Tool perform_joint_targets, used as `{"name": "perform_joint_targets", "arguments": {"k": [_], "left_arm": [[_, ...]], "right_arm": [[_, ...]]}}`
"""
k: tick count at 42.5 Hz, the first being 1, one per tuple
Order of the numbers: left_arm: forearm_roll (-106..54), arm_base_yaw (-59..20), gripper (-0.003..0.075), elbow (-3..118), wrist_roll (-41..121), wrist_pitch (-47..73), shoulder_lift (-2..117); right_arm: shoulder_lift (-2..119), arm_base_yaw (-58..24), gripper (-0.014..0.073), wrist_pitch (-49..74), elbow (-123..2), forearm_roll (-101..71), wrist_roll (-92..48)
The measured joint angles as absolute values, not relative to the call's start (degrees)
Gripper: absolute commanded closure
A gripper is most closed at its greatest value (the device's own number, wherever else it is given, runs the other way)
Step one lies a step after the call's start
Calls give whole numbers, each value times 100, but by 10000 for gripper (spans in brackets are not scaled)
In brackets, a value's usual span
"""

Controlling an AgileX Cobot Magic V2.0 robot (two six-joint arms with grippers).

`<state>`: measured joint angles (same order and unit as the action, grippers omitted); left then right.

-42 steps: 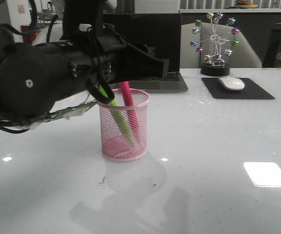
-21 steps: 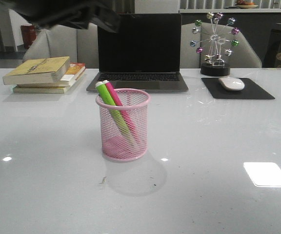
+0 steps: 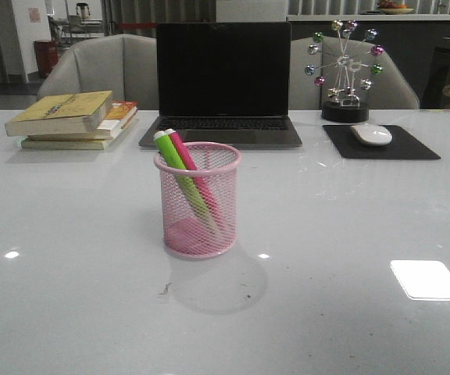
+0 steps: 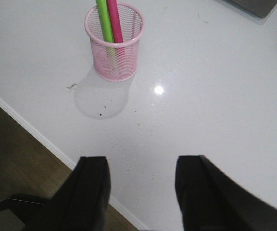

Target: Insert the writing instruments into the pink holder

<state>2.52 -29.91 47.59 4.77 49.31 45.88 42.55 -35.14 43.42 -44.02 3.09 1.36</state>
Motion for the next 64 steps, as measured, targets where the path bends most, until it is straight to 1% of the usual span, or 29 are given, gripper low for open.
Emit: {"name": "perform_joint_targets", "arguments": {"k": [4, 15, 22, 24, 25, 28, 33, 36, 37, 39, 41, 64], "left_arm": [[413, -2953, 316, 4676, 259, 5183, 4315], [447, -2945, 316, 4065, 290, 5197, 3440], [447, -2941, 321, 3837, 294, 5158, 3214], [447, -2930, 339, 3818, 266, 5137, 3211], [447, -2928, 351, 3808, 219, 5137, 3211], [485, -2928, 409, 3808, 0, 5133, 3211], [541, -2928, 519, 3808, -242, 5124, 3211], [554, -2928, 580, 3808, -278, 5124, 3211], [554, -2928, 598, 3808, -291, 5124, 3211], [563, -2928, 633, 3808, -299, 5124, 3211], [567, -2928, 624, 3804, -299, 5124, 3211], [589, -2928, 626, 3796, -299, 5136, 3211]], "right_arm": [[4255, -3514, 158, 4342, -4402, 309, 136], [4255, -3514, 158, 4597, -4323, 314, 136], [4205, -3514, 160, 4568, -4037, 314, 136], [4205, -3514, 176, 4502, -3926, 314, 136], [4205, -3514, 191, 4436, -3875, 314, 136], [4205, -3514, 276, 4270, -3717, 290, 136], [4205, -3514, 451, 3986, -3592, 278, 136], [4205, -3514, 532, 3888, -3580, 278, 136], [4205, -3514, 547, 3875, -3580, 278, 136], [4205, -3514, 533, 3862, -3580, 278, 136], [4205, -3514, 536, 3851, -3580, 278, 136], [4205, -3514, 536, 3883, -3571, 278, 136]]}}
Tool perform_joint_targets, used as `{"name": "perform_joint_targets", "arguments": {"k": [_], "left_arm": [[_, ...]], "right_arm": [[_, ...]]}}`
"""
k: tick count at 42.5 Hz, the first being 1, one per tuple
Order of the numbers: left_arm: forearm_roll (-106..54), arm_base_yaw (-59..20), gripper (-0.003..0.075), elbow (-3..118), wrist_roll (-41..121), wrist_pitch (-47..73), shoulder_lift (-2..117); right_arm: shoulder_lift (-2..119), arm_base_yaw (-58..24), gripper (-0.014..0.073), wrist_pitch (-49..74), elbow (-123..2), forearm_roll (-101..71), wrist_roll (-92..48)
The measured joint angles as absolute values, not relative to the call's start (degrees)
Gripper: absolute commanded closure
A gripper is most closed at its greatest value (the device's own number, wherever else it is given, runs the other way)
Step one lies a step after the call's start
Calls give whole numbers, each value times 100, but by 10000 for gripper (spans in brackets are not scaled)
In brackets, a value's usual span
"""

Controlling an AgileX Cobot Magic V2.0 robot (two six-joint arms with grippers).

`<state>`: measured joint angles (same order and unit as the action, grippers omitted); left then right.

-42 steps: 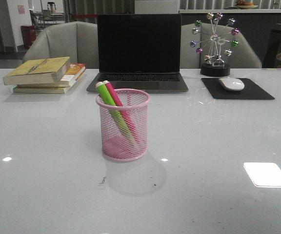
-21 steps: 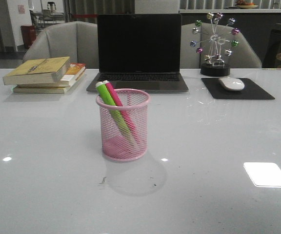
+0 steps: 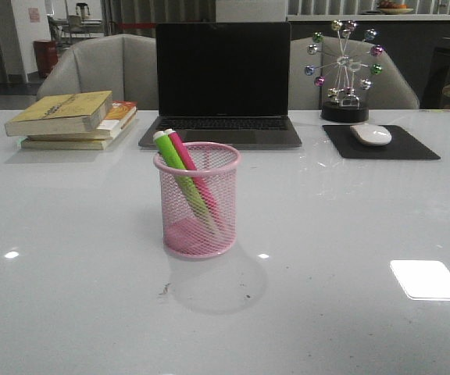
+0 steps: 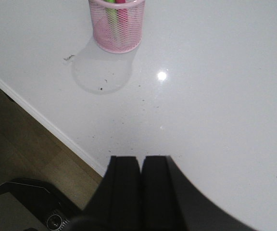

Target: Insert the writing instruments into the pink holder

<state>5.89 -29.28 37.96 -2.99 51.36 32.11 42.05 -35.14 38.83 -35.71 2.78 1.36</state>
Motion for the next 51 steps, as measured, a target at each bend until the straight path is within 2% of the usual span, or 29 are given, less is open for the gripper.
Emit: {"name": "perform_joint_targets", "arguments": {"k": [7, 12, 16, 26, 39, 51], "left_arm": [[593, -2871, 626, 3783, -299, 5136, 3149], [657, -2423, 626, 3691, -299, 4959, 2811], [696, -2016, 620, 3404, -299, 4310, 2445], [306, -1003, 620, 1836, 0, 2386, 1197], [-72, -295, 620, 368, 0, 1531, 0], [-131, -53, 620, -53, 0, 695, -23]], "right_arm": [[4205, -3514, 536, 3885, -3571, 278, 136], [4205, -3514, 536, 3895, -3571, 278, 136], [4205, -3514, 536, 3895, -3571, 278, 136], [4205, -3514, 536, 3895, -3571, 278, 136], [4205, -3514, 536, 3895, -3571, 278, 136], [4205, -3514, 536, 3895, -3571, 278, 136]]}}
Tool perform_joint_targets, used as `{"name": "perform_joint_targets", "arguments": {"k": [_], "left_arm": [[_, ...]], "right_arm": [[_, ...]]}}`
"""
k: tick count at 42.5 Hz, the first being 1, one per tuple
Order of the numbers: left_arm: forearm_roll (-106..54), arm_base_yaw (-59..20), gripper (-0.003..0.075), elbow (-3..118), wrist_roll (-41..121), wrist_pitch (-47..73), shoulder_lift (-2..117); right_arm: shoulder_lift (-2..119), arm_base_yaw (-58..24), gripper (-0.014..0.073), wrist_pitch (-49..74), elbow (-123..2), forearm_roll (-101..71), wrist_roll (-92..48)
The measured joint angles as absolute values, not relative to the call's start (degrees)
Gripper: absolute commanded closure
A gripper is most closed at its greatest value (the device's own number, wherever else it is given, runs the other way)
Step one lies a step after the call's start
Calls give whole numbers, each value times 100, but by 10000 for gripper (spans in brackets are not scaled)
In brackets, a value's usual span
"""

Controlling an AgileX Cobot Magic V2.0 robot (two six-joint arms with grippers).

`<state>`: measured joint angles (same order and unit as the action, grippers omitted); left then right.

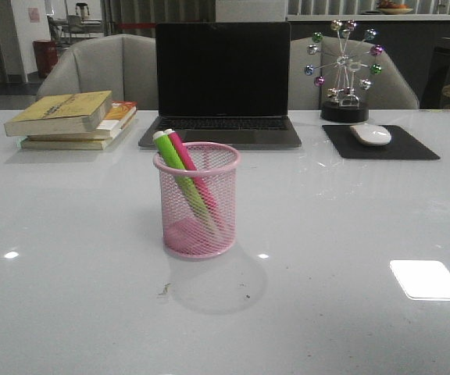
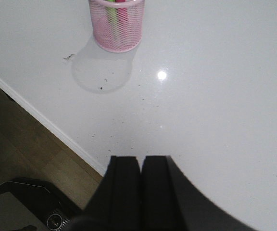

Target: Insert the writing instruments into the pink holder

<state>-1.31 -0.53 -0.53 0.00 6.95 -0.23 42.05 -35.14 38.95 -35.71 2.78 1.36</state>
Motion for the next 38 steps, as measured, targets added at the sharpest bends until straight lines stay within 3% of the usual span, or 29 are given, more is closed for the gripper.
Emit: {"name": "perform_joint_targets", "arguments": {"k": [38], "left_arm": [[-141, -162, 623, -53, 0, 310, -23]], "right_arm": [[4205, -3514, 536, 3895, -3571, 278, 139]]}}
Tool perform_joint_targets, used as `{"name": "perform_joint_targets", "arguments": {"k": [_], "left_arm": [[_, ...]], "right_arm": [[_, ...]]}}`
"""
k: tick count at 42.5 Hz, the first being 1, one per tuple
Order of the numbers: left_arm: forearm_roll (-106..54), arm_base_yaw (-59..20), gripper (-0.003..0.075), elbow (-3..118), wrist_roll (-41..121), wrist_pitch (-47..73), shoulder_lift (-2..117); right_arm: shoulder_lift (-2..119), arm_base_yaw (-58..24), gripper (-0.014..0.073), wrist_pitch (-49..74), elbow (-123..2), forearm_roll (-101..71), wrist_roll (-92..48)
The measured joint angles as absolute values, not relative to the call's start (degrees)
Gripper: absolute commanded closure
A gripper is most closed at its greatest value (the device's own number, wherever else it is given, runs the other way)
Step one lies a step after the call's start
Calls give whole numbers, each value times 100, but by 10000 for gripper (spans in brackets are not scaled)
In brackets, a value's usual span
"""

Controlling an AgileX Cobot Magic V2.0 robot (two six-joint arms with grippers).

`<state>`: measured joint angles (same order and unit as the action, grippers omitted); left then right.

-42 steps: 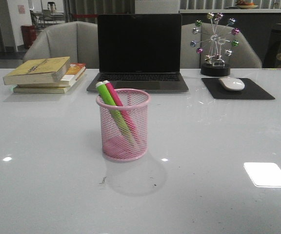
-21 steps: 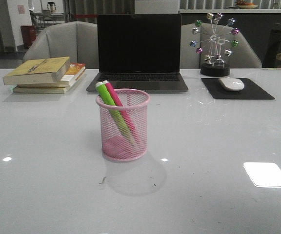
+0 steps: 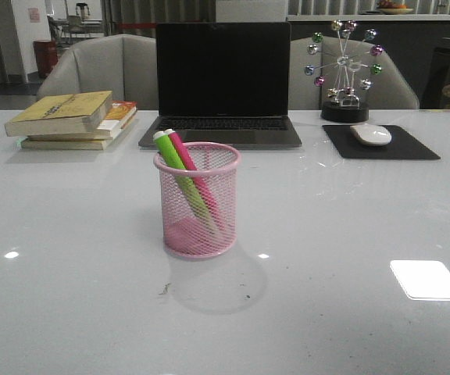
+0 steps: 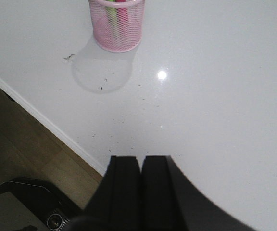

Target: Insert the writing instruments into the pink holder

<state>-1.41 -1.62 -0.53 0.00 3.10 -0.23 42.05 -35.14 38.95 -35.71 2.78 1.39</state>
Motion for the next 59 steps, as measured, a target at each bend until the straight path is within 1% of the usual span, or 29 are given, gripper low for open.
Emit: {"name": "perform_joint_targets", "arguments": {"k": [16, 22, 26, 30, 39, 44, 49, 53, 59], "left_arm": [[-141, -162, 623, -53, 0, 300, -23], [-141, -162, 623, -53, 0, 300, -23], [-141, -162, 623, -53, 0, 300, -23], [-141, -162, 623, -53, 0, 300, -23], [-141, -162, 623, -53, 0, 300, -23], [-141, -162, 623, -53, 0, 300, -23], [-141, -162, 623, -53, 0, 300, -23], [-141, -162, 623, -53, 0, 300, -23], [-141, -162, 623, -53, 0, 300, -23]], "right_arm": [[4205, -3514, 536, 3895, -3571, 278, 139], [4032, -3463, 536, 3895, -3561, 264, 123], [3747, -3090, 536, 3768, -3415, 216, 0], [3249, -2545, 536, 3423, -3042, 165, -92], [1541, -1232, 536, 1949, -1636, 105, -145], [604, -646, 536, 1214, -793, -75, -159], [25, -336, 536, 854, -188, -271, -159], [-46, -192, 536, 667, 113, -401, -161], [-60, -99, 536, 435, 167, -481, -171]]}}
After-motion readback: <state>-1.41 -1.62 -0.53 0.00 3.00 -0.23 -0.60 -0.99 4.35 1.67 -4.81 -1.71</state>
